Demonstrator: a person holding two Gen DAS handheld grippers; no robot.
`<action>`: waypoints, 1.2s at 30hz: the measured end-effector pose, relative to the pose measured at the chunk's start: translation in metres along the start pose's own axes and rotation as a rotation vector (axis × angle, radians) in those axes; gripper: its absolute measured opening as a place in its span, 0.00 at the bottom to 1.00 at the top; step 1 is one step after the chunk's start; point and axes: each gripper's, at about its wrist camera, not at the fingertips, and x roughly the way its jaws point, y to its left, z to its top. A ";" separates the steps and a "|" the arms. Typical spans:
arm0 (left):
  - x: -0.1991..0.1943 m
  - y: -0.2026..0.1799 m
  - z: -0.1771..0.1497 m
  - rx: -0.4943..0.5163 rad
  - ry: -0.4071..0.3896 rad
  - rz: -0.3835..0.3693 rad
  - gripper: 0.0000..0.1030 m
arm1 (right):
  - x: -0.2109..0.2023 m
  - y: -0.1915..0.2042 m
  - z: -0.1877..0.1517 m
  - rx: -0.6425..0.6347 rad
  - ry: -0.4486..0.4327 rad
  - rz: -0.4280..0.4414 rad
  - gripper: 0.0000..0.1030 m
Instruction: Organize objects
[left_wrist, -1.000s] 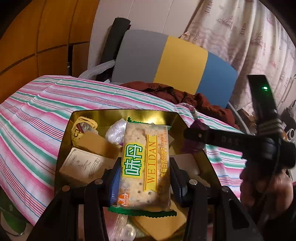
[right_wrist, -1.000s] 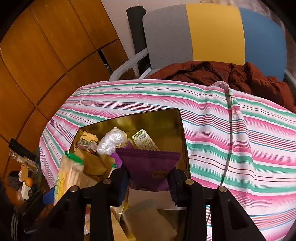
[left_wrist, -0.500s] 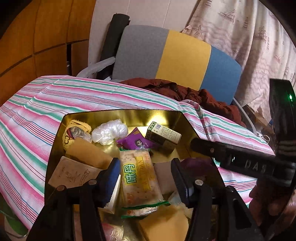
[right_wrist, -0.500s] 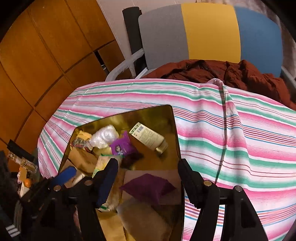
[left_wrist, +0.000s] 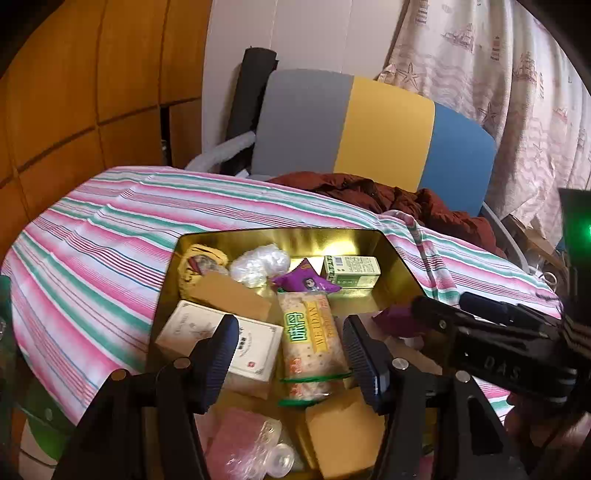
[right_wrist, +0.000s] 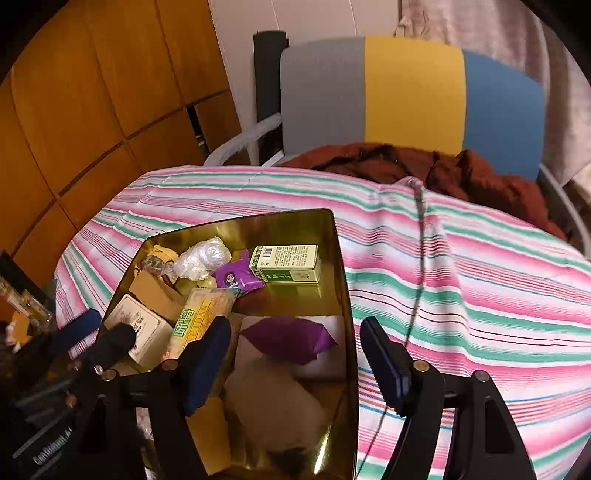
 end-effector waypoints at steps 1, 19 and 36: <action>-0.004 0.001 -0.001 -0.001 -0.007 0.008 0.58 | -0.004 0.002 -0.002 -0.002 -0.014 -0.009 0.76; -0.046 0.006 -0.031 0.001 -0.080 0.182 0.67 | -0.055 0.009 -0.054 -0.021 -0.132 -0.140 0.82; -0.052 0.022 -0.042 -0.112 -0.082 0.146 0.66 | -0.062 0.017 -0.061 -0.048 -0.154 -0.131 0.83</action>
